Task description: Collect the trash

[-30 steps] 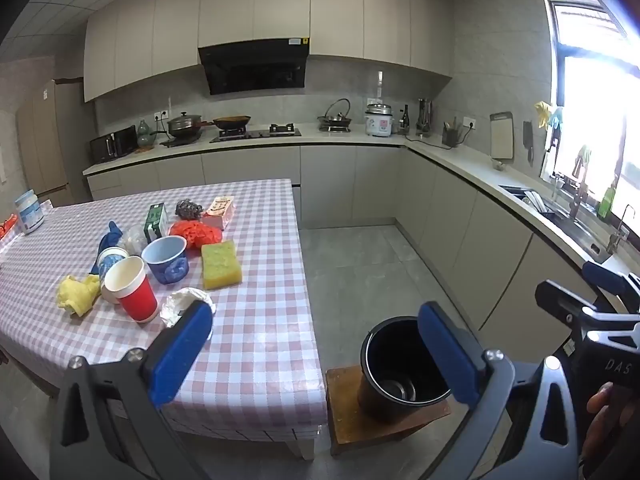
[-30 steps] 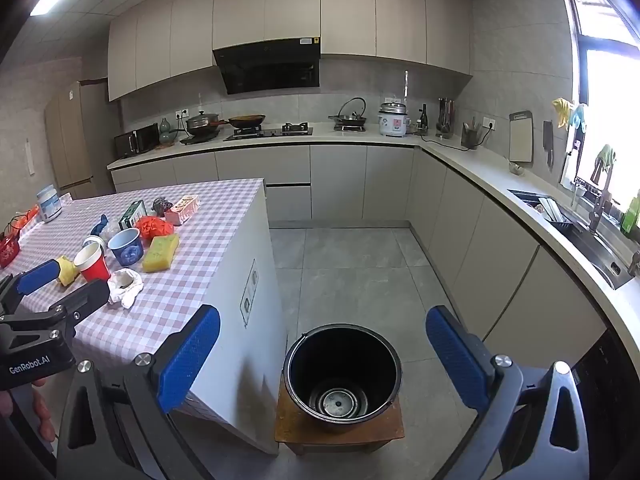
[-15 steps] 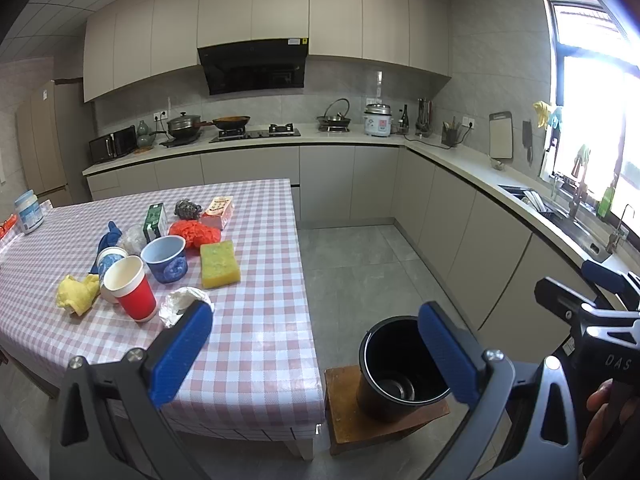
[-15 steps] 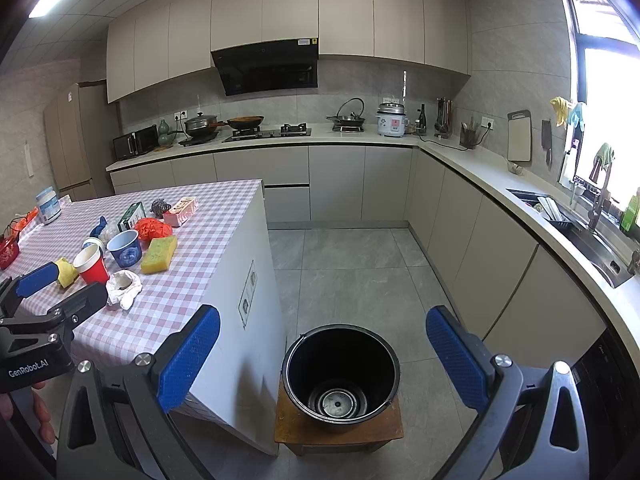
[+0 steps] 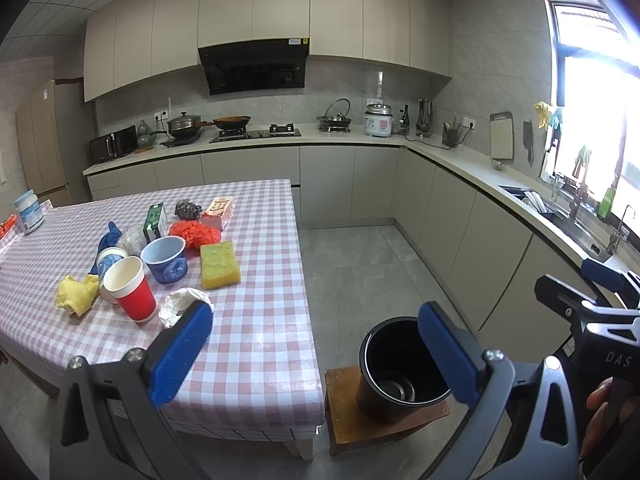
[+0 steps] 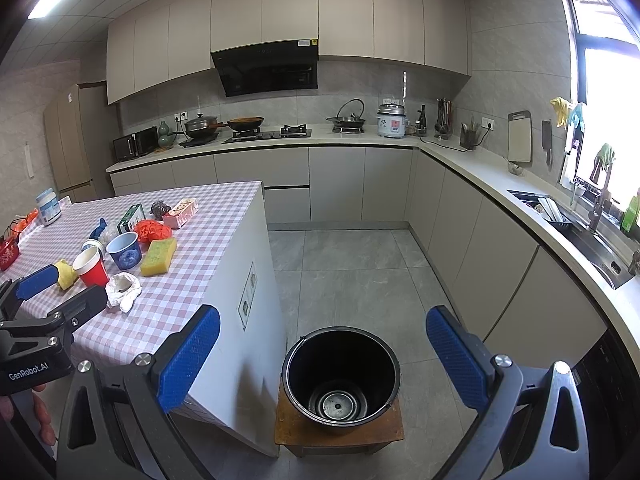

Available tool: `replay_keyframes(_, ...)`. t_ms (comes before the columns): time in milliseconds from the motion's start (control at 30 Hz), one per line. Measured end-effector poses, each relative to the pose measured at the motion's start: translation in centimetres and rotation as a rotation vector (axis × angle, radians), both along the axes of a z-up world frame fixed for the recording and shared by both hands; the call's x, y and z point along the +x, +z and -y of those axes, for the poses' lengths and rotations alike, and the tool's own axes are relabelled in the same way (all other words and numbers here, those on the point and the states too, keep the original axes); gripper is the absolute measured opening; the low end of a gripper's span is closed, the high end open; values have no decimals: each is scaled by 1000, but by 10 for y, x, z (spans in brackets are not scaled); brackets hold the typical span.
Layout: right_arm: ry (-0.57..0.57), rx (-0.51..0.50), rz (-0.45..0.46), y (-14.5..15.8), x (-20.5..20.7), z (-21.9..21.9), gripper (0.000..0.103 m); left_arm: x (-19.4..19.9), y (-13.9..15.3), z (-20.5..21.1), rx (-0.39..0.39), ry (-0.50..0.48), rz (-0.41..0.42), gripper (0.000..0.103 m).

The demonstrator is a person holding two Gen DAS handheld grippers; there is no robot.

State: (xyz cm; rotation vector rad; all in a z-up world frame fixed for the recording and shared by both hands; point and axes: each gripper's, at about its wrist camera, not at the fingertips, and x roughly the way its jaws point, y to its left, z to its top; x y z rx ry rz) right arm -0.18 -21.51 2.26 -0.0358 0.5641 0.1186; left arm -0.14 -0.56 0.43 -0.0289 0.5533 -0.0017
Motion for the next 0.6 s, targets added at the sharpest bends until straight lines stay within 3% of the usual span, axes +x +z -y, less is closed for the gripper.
replay_keyframes(600, -5, 1, 4, 0, 2, 0, 103, 1, -1, -3, -11, -3, -2, 103)
